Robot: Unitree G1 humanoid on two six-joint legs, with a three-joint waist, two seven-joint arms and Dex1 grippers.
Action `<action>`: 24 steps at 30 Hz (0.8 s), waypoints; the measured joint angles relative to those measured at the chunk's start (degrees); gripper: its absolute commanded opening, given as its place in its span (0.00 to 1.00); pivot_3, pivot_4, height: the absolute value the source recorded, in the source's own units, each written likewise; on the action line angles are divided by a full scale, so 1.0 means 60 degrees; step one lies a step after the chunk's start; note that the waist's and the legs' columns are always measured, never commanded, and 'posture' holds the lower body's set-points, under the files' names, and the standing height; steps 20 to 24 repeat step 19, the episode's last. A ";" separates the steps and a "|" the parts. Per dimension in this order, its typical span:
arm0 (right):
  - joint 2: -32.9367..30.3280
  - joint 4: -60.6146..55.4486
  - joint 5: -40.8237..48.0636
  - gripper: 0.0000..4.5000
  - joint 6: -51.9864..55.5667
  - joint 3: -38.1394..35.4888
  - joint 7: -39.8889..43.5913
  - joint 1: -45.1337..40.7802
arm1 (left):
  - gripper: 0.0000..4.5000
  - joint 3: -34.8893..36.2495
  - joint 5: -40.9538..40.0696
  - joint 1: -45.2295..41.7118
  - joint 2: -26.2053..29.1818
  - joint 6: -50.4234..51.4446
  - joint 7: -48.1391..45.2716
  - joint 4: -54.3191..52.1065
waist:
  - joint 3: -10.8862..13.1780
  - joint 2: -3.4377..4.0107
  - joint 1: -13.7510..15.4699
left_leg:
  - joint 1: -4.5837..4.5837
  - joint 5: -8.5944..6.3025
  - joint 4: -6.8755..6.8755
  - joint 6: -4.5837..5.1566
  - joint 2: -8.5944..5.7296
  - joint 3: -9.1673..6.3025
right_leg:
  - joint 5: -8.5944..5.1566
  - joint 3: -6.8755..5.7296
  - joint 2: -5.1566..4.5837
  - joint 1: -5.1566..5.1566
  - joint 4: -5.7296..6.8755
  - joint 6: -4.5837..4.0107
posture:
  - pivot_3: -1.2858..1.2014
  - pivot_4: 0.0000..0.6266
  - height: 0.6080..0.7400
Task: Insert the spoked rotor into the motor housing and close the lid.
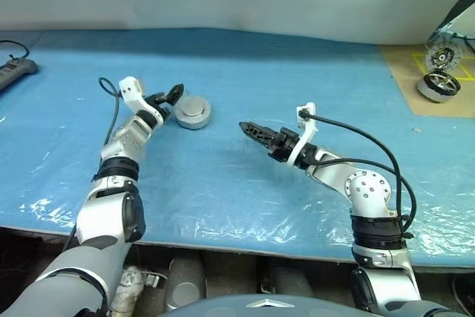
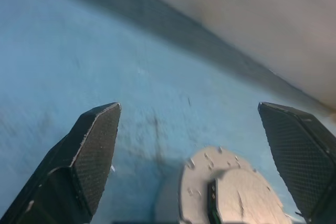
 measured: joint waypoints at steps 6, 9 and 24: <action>-0.1326 -0.0537 -0.4203 1.00 -0.2445 0.0941 -0.0777 0.0067 | 0.99 -0.0887 0.1276 0.1500 0.0410 -0.1430 0.0073 -0.2258 | 0.0000 0.0000 -0.0004 | 0.0006 0.0000 0.0002 -0.0002 -0.0004 -0.0002 | 0.0000 -0.0004 -0.0009 0.0008 0.0003 0.0001 | 0.52 0.24 1.00; -0.1481 -0.0690 -0.5594 1.00 -0.3144 0.1147 -0.1222 0.0577 | 0.99 -0.1258 0.1666 0.2558 0.0065 -0.1503 0.0491 -0.3652 | 0.0000 0.0000 -0.0012 | 0.0006 -0.0001 0.0000 -0.0002 -0.0003 -0.0002 | -0.0001 -0.0006 -0.0008 0.0014 -0.0006 0.0002 | 0.52 0.24 1.00; -0.0007 -0.2311 -0.8727 1.00 -0.4285 0.1076 -0.3757 0.4041 | 0.99 -0.2141 0.2260 0.6250 -0.1134 -0.0074 0.2300 -0.8290 | 0.0002 0.0003 -0.0139 | 0.0097 -0.0004 -0.0015 0.0002 0.0003 0.0021 | -0.0029 0.0046 0.0008 0.0044 -0.0014 0.0040 | 0.52 0.24 1.00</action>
